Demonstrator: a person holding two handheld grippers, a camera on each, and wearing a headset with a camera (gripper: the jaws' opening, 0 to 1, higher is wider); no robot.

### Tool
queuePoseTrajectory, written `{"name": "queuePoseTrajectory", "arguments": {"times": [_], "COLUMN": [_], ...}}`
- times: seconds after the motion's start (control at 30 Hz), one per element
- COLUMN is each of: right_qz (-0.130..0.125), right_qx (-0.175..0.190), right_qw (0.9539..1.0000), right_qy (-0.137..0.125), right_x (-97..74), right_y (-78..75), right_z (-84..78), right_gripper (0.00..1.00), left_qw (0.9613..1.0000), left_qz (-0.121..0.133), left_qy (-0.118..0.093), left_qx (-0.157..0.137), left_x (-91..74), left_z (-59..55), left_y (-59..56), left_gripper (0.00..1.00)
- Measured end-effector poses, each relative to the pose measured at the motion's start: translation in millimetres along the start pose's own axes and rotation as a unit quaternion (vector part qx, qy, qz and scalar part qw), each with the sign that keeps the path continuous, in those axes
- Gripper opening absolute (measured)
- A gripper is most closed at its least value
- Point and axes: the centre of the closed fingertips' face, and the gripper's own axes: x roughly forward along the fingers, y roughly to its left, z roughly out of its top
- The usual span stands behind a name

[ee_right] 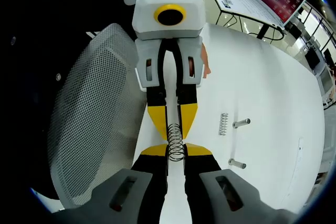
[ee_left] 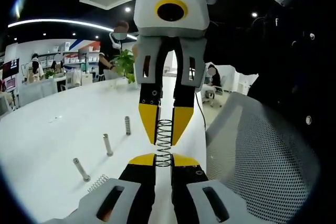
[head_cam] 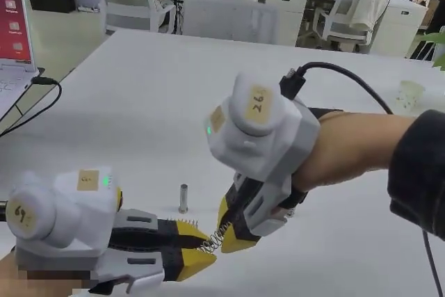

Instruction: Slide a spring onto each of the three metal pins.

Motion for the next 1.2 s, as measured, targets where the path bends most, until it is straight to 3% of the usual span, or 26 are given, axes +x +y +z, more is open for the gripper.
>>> {"name": "queuePoseTrajectory", "arguments": {"times": [0.57, 1.2], "right_qz": [0.001, -0.003], "right_qx": [0.007, -0.001], "right_qw": [0.9999, 1.0000], "right_qy": [-0.007, 0.003], "right_x": [-0.1, 1.8], "right_y": [-0.6, 0.0], "right_z": [12.7, 16.5], "right_gripper": [0.08, 0.08], "left_qw": [1.0000, 0.9999], "left_qz": [0.001, -0.005], "left_qy": [0.006, 0.015], "left_qx": [0.004, -0.001], "left_x": [2.7, 10.6], "left_z": [-3.3, -4.4], "left_y": [2.4, 4.0], "left_gripper": [0.02, 0.03]}}
